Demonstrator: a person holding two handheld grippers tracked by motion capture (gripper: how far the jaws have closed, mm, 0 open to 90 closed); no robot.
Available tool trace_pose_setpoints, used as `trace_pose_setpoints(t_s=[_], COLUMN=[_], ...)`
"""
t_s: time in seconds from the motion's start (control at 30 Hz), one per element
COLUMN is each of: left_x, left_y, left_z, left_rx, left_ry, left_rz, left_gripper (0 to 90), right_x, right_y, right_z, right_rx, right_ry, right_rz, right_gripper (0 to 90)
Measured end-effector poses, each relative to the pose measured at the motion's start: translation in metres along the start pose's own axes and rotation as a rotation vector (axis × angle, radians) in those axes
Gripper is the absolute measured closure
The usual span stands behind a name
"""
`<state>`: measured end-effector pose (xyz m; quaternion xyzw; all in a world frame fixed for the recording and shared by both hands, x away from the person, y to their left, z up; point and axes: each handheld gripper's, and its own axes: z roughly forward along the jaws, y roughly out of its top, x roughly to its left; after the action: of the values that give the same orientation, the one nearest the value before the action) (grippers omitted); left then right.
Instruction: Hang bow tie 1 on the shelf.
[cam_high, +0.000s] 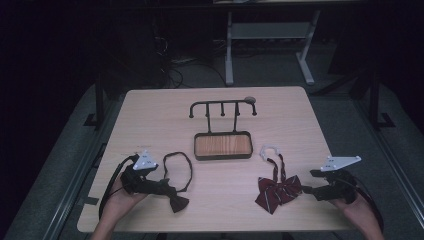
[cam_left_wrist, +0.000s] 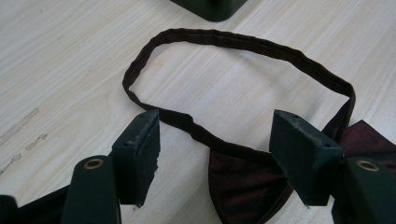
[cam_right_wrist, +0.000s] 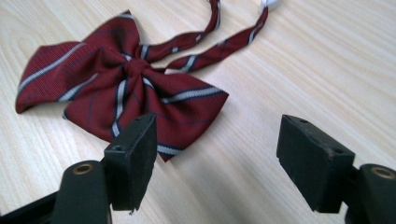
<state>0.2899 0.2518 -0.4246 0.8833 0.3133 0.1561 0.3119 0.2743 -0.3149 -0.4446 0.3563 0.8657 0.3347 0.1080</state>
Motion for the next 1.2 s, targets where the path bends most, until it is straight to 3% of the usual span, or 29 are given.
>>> trace_pose_setpoints(t_s=[0.5,0.67,0.93,1.2], left_x=[-0.002,-0.003,-0.004,-0.002], left_y=[0.0,0.001,0.002,0.0], left_z=[0.004,0.003,0.0,-0.001], left_rx=[0.011,0.001,-0.018,-0.018], left_ry=[-0.008,-0.002,-0.004,-0.001], left_rz=[0.012,0.013,0.018,0.017], left_gripper=[32.9,32.5,32.4,32.1], right_x=[0.007,0.008,0.008,0.007], right_y=[0.013,0.031,0.051,0.078], right_z=[-0.001,0.002,0.005,0.017], right_rx=[0.007,0.037,0.075,0.145], right_ry=[0.043,0.086,0.113,0.088], right_rz=[-0.001,-0.005,-0.019,-0.069], right_gripper=[26.1,24.0,21.6,30.2])
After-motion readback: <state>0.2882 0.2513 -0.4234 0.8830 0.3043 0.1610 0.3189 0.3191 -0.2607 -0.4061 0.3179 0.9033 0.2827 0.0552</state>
